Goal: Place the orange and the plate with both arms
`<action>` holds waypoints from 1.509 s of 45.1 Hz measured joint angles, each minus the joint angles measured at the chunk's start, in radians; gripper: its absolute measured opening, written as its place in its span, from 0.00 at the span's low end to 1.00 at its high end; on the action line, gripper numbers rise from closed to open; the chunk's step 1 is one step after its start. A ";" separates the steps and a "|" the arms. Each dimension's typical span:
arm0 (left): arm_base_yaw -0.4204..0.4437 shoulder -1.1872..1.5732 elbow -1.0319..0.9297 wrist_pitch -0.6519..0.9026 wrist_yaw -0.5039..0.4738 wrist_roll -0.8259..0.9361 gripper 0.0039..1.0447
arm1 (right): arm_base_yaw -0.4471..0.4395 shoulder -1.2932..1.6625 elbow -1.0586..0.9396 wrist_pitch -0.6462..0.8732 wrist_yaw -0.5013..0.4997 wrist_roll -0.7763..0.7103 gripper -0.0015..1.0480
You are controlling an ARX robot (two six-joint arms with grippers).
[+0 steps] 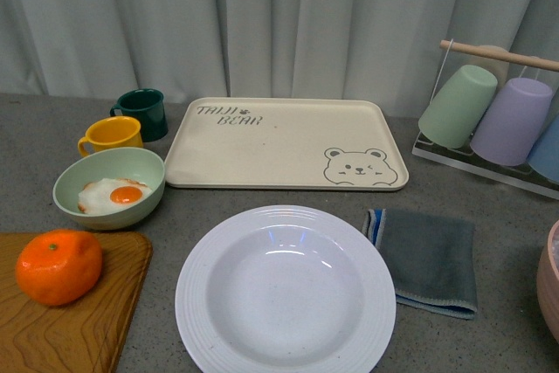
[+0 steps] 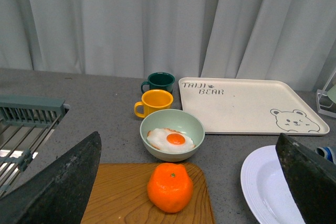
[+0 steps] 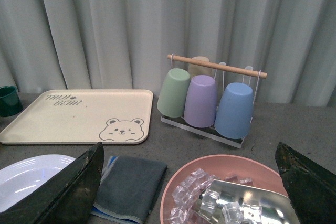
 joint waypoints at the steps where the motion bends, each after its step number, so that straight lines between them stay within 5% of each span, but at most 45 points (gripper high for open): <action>1: 0.000 0.000 0.000 0.000 0.000 0.000 0.94 | 0.000 0.000 0.000 0.000 0.000 0.000 0.91; 48: -0.006 0.017 0.010 -0.035 -0.014 -0.023 0.94 | 0.000 0.000 0.000 0.000 0.000 0.000 0.91; 52: -0.040 0.180 0.035 -0.053 -0.039 -0.119 0.94 | 0.000 -0.001 0.000 0.000 0.000 0.000 0.91; 68: -0.134 1.025 0.265 0.348 0.006 -0.180 0.94 | 0.000 -0.001 0.000 0.000 0.000 0.000 0.91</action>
